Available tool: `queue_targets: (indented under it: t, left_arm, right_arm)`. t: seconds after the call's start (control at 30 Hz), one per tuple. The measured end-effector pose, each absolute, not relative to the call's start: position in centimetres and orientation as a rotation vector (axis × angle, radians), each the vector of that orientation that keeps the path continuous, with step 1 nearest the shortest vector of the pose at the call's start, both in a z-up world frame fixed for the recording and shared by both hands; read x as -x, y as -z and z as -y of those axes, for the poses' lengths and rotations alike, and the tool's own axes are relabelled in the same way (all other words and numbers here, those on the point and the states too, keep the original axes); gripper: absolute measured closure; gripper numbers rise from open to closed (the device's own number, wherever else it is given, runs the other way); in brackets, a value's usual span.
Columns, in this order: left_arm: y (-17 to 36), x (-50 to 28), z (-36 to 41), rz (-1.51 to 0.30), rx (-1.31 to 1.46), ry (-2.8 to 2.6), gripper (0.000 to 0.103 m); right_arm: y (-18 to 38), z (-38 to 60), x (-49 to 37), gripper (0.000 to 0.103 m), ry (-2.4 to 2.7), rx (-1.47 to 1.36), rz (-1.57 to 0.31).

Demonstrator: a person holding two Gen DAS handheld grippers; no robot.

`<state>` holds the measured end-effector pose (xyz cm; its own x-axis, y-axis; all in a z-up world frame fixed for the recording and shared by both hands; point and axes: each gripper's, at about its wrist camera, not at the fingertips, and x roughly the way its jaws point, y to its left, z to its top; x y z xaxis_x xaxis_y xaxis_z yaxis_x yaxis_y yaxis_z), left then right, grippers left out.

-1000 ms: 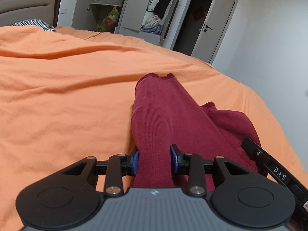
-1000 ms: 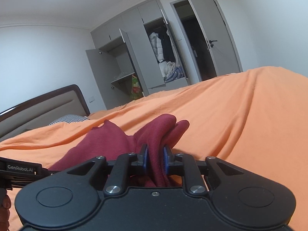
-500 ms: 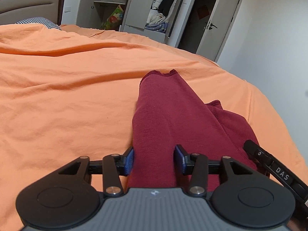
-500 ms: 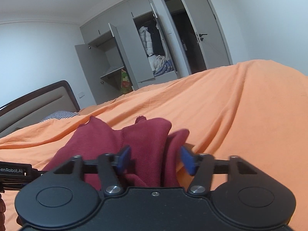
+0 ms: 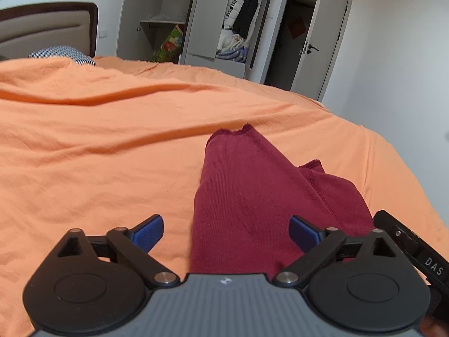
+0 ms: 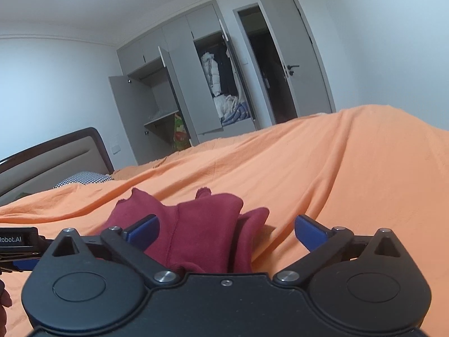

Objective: Fold small clothes

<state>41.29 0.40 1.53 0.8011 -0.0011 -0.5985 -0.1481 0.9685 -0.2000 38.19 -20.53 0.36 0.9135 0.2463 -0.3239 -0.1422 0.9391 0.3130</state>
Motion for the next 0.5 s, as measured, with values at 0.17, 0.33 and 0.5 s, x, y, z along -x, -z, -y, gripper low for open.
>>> queue_targets:
  t: [0.17,0.33,0.5]
  left_arm:
    - [-2.6,-40.2,0.0,-0.608,0.213,-0.079,0.001]
    - [-3.8,-38.7,0.2,-0.566,0.194,-0.092,0.001]
    - [-4.9,-37.3,0.5,-0.523,0.175,-0.106,0.001]
  right_arm:
    - [-1.0,21.0,-37.2,0.001,-0.206,-0.290,-0.349]
    - [-2.1,21.3,-35.4,0.001,-0.207,-0.279,-0.307]
    - [-3.3,21.6,-33.7,0.001,-0.210,-0.256,-0.262]
